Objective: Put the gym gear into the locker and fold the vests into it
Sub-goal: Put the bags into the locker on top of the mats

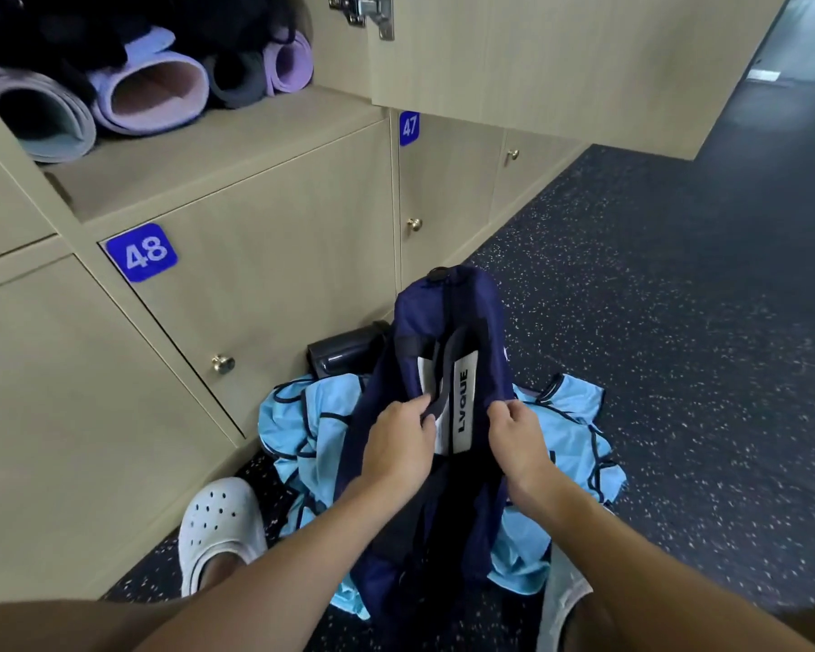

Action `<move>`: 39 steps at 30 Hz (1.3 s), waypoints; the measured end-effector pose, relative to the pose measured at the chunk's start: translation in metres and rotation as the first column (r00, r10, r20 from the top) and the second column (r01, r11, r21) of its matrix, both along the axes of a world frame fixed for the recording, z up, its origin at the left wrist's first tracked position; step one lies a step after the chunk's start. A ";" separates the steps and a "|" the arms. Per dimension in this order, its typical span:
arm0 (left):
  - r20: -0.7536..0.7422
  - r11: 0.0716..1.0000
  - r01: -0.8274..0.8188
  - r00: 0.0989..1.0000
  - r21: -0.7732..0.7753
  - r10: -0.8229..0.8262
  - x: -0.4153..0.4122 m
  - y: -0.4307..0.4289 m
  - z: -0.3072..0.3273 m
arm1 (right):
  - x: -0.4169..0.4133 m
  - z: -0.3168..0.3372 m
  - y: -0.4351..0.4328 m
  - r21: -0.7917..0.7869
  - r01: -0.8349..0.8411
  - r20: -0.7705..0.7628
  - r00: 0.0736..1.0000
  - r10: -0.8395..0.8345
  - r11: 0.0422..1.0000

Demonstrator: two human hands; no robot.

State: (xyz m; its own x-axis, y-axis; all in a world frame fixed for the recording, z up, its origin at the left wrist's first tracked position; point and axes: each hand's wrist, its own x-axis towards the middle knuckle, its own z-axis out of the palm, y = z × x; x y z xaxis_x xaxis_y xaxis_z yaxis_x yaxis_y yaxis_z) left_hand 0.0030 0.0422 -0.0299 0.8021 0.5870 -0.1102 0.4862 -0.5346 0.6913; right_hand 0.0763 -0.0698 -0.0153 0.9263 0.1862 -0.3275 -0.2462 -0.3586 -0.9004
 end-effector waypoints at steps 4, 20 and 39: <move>0.008 0.976 0.150 0.989 -0.160 -0.150 0.009 -0.007 0.005 | -0.001 0.000 -0.003 0.013 -0.040 -0.043 0.998 0.040 0.999; 0.110 0.932 -0.254 0.951 -0.259 0.290 0.020 0.008 -0.014 | -0.004 -0.004 0.000 -0.015 -0.198 0.016 0.980 0.198 0.980; -0.003 0.680 0.018 1.000 -0.733 -0.030 0.023 0.023 0.006 | -0.020 -0.027 0.008 -0.375 -0.351 0.033 0.920 0.390 0.858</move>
State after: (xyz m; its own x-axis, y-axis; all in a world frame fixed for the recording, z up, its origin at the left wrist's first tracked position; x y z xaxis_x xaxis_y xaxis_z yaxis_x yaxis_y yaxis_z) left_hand 0.0258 0.0650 -0.0237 0.8098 0.2942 -0.5076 0.4930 0.1277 0.8606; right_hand 0.0564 -0.0614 -0.0426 0.8441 0.4121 -0.3430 0.0560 -0.7040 -0.7080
